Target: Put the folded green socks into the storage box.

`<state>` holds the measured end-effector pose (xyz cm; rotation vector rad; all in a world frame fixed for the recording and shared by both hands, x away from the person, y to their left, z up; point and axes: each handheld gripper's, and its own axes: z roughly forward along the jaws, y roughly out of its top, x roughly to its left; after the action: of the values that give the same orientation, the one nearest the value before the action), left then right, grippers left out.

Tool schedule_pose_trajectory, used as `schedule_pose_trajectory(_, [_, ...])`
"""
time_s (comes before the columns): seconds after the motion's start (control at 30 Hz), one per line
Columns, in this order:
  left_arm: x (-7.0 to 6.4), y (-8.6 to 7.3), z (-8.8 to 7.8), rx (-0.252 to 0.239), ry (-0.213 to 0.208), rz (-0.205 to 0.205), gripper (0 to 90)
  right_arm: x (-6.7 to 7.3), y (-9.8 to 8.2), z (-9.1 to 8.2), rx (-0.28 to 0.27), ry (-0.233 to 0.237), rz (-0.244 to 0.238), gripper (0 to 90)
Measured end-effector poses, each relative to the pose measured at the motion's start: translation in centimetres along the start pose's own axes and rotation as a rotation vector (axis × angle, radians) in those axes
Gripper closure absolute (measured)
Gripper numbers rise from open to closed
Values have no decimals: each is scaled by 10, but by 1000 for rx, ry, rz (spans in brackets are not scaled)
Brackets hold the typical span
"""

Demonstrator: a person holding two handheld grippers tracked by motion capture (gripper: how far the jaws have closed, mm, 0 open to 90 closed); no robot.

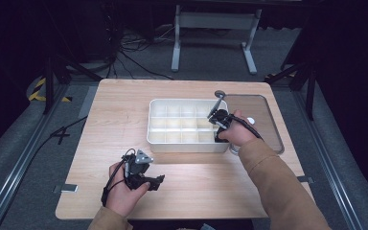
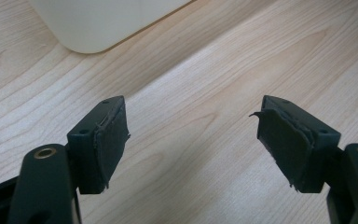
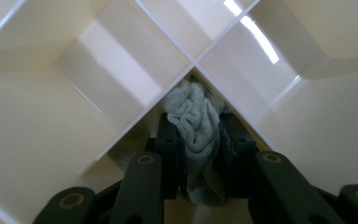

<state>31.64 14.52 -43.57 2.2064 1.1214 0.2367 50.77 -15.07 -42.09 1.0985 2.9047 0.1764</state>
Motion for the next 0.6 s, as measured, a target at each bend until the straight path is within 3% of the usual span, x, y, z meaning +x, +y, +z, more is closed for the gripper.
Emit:
schedule_pose_trajectory(0.1, [1,1,1,-2,-5,0,248,-1,-4,-3,-32,12,0,684])
schedule_pose_trajectory(0.27, [2,2,3,1,-5,-3,245,-2,-16,-23,-132,44,15,533])
schedule_pose_trajectory(0.3, [2,3,4,8,-6,12,243,-2,-20,-30,-165,38,12,531])
schedule_pose_trajectory(0.37, [2,4,4,14,-7,11,242,-1,-22,-34,-181,38,9,531])
schedule_pose_trajectory(0.43, [1,4,4,2,-9,13,242,0,-30,-50,-258,52,1,525])
schedule_pose_trajectory(0.5, [1,5,3,7,-8,13,242,1,-32,-55,-279,47,-6,525])
schedule_pose_trajectory(0.6, [1,6,1,-8,-12,7,242,7,-44,-73,-371,41,-22,527])
